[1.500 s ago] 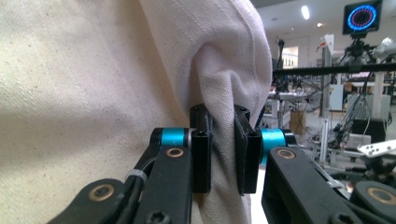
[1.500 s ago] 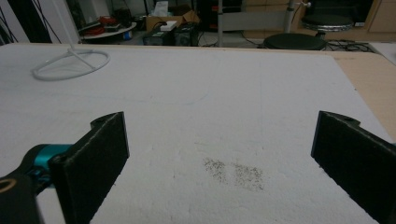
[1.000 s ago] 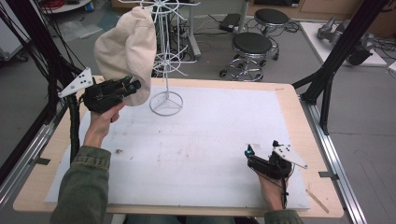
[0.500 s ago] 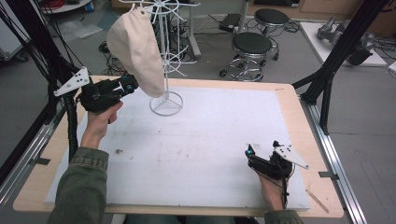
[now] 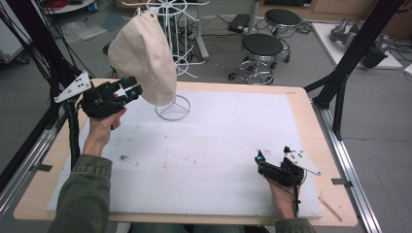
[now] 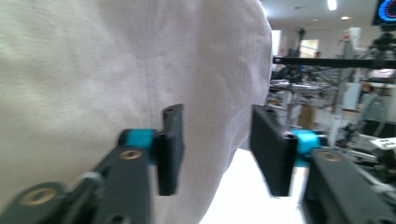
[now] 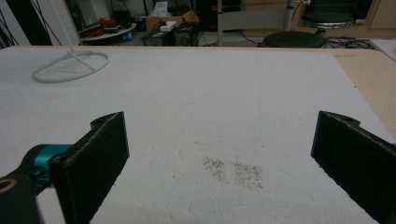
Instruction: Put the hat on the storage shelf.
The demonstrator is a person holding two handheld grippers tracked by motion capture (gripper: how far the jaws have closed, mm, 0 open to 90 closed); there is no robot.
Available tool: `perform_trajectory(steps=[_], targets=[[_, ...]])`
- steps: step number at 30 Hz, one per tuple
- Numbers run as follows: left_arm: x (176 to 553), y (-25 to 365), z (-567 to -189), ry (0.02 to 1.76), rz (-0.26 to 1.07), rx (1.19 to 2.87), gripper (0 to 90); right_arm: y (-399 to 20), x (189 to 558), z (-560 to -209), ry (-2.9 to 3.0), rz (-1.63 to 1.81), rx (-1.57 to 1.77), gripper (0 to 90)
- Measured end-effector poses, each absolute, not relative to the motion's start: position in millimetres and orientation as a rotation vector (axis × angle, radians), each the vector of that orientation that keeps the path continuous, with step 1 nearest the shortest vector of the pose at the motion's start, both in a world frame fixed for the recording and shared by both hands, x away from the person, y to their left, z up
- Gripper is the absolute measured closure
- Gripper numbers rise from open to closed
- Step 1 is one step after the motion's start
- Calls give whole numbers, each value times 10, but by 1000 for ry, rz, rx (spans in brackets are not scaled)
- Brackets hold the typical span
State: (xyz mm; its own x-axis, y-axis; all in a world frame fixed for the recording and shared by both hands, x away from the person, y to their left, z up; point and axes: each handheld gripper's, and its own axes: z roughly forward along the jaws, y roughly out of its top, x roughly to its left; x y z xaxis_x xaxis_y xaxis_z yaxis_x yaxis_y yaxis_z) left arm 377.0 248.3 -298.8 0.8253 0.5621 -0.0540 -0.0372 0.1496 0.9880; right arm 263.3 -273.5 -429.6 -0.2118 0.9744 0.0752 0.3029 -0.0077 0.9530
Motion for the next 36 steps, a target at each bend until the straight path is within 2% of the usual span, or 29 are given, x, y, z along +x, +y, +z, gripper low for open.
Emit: perform_trajectory(steps=[4, 11, 27, 36], targets=[[3718, 2533, -2993, 499, 472, 1350, 386, -2734, 2632, -4296, 1585, 1248, 1357, 30], [3529, 2600, -3021, 544, 519, 1373, 320, -2723, 2626, -4294, 1589, 1251, 1363, 30], [3273, 2600, -3161, 618, 606, 1393, 230, -2704, 2620, -4292, 1596, 1258, 1355, 30], [3069, 2704, -3335, 681, 618, 1380, 222, -2696, 2616, -4293, 1600, 1260, 1348, 29]])
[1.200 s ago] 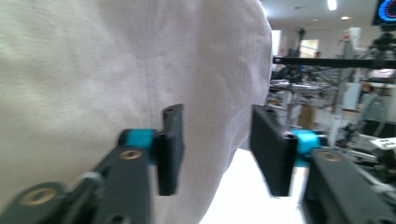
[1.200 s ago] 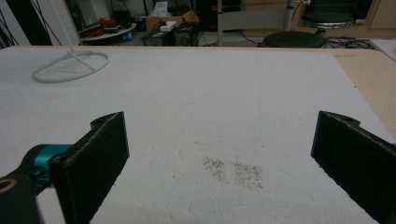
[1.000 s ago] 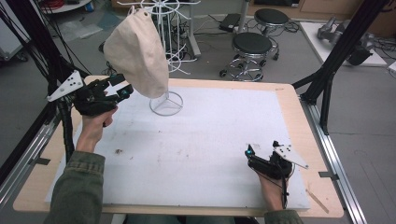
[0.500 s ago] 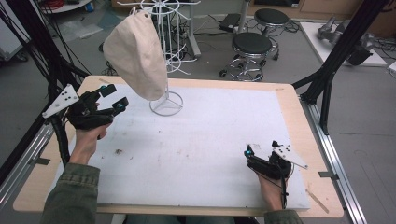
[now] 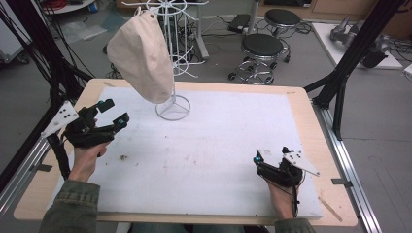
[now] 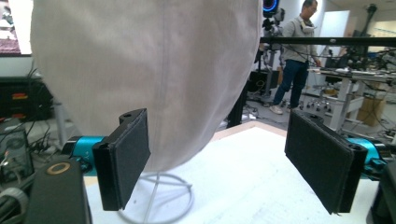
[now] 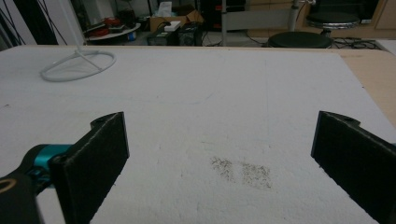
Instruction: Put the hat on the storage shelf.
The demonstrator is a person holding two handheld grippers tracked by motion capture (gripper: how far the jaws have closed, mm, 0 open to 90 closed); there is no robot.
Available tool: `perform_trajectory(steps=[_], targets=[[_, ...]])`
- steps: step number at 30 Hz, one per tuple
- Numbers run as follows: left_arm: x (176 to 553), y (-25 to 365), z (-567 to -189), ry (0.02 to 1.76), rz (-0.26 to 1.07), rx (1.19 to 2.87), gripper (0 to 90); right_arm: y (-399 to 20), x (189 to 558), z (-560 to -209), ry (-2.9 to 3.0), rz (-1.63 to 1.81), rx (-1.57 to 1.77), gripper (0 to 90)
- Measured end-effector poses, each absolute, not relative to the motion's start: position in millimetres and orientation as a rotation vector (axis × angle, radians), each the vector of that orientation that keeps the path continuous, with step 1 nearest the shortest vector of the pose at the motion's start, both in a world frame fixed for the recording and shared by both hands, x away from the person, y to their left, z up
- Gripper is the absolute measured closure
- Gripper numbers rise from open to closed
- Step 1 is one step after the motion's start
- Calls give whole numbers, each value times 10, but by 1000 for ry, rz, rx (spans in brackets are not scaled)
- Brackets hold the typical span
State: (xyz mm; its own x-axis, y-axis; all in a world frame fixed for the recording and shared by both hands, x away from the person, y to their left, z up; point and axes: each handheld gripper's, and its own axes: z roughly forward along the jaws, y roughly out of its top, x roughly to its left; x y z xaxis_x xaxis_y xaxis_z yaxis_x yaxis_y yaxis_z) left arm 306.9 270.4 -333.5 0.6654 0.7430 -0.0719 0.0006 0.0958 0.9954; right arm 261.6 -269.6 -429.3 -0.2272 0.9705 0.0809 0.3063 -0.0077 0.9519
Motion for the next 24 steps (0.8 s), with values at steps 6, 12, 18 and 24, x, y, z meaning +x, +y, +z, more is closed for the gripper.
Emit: perform_trajectory(steps=[6, 12, 18, 24], targets=[[2968, 2808, -3496, 742, 636, 1369, 219, -2688, 2605, -4294, 1603, 1257, 1348, 29], [2880, 2865, -3620, 783, 637, 1367, 224, -2683, 2585, -4296, 1601, 1260, 1350, 30], [2784, 2936, -3749, 831, 644, 1370, 223, -2680, 2571, -4302, 1604, 1260, 1353, 29], [2714, 3003, -3889, 881, 657, 1367, 216, -2683, 2569, -4307, 1604, 1257, 1348, 29]])
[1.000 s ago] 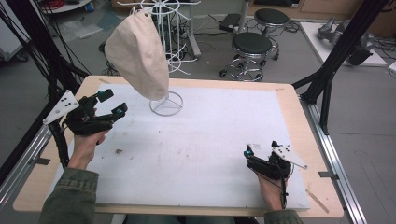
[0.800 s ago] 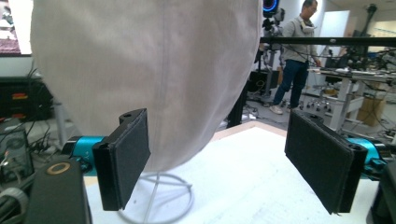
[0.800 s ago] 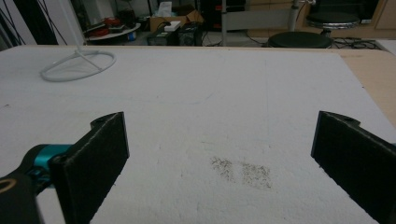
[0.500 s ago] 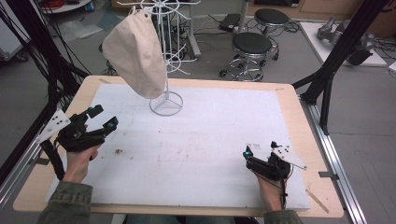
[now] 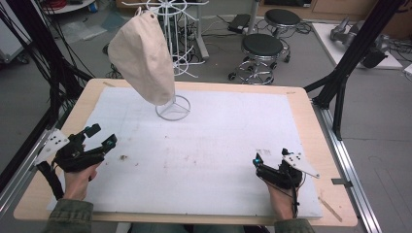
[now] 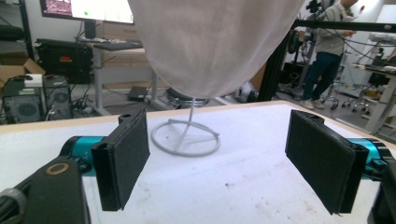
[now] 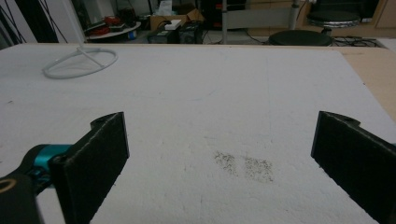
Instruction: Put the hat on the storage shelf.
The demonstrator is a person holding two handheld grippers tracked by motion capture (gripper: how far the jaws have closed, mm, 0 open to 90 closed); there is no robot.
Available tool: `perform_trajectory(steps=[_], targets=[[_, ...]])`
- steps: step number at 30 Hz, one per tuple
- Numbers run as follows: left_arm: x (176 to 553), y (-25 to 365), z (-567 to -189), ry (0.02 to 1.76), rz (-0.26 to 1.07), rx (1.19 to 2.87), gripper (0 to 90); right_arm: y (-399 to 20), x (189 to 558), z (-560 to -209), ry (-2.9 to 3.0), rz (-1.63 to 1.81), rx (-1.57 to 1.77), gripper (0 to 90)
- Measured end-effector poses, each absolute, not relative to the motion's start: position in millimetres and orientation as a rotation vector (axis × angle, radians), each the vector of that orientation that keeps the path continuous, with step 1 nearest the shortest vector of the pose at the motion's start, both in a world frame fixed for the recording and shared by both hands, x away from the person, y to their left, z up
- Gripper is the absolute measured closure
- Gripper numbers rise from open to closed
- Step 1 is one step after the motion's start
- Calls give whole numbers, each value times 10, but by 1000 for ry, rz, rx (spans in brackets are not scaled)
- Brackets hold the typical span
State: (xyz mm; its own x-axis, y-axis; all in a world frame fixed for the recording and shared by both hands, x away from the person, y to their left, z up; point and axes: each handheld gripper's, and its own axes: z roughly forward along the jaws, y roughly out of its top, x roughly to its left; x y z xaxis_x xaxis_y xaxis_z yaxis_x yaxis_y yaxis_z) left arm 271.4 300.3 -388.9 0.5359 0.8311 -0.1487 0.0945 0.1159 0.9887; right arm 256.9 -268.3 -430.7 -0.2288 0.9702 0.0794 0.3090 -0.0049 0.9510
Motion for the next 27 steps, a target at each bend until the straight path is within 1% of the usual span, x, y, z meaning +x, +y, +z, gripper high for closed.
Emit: perform_trajectory(steps=[5, 8, 15, 20, 27], targets=[[2684, 3027, -3995, 924, 686, 1362, 187, -2685, 2561, -4307, 1603, 1255, 1358, 30], [2648, 3054, -4084, 968, 712, 1347, 184, -2692, 2560, -4309, 1602, 1252, 1353, 29], [2582, 3100, -4136, 1025, 761, 1320, 178, -2701, 2531, -4300, 1564, 1236, 1365, 29], [2516, 3136, -4244, 1154, 847, 1301, 178, -2740, 2465, -4286, 1483, 1231, 1397, 29], [2429, 3174, -4277, 1254, 925, 1249, 178, -2793, 2438, -4296, 1447, 1244, 1432, 29]])
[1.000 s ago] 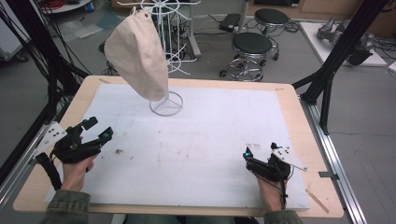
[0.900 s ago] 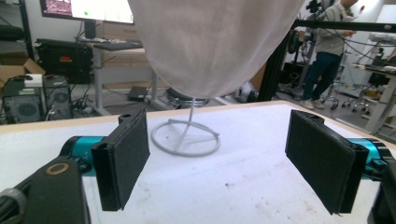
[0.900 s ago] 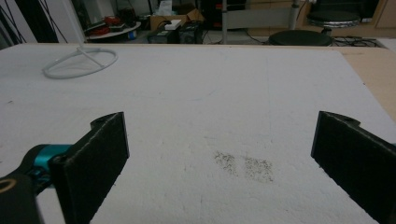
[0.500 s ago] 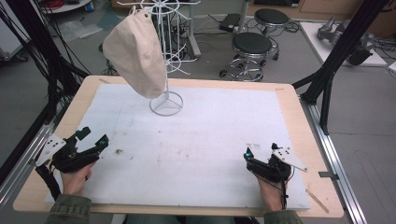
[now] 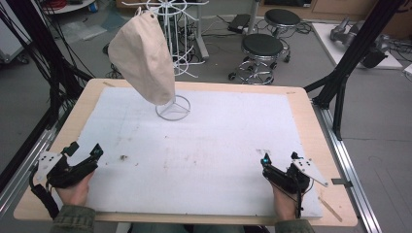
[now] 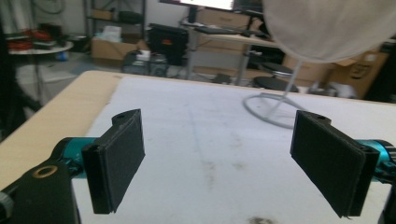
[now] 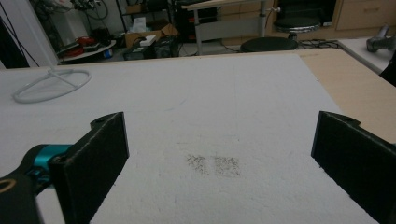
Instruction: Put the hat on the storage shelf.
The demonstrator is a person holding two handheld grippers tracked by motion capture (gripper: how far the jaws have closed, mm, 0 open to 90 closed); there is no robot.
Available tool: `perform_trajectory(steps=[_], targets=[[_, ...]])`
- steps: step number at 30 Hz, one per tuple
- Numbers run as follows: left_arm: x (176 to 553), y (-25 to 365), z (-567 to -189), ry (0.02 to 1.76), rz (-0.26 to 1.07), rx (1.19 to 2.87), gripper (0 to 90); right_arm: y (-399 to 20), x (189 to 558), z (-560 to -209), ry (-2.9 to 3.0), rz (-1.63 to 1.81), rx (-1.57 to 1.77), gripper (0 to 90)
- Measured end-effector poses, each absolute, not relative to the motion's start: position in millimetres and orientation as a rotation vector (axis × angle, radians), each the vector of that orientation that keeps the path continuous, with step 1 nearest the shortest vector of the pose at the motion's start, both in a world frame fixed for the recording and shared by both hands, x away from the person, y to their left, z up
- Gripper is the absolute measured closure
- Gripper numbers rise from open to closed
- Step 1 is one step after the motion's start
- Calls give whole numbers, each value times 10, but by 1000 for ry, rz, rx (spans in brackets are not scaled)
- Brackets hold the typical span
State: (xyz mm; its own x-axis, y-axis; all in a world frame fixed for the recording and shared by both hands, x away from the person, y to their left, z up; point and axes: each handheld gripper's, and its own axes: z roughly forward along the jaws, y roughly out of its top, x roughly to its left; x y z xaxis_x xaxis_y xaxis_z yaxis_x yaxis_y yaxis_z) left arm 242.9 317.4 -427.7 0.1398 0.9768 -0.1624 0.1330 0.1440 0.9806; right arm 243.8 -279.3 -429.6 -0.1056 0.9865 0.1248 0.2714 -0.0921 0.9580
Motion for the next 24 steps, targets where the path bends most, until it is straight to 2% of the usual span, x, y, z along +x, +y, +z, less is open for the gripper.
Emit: perform_trajectory(steps=[24], targets=[[2354, 3289, -4365, 1332, 872, 1179, 188, -2782, 2458, -4313, 1467, 1251, 1452, 29]])
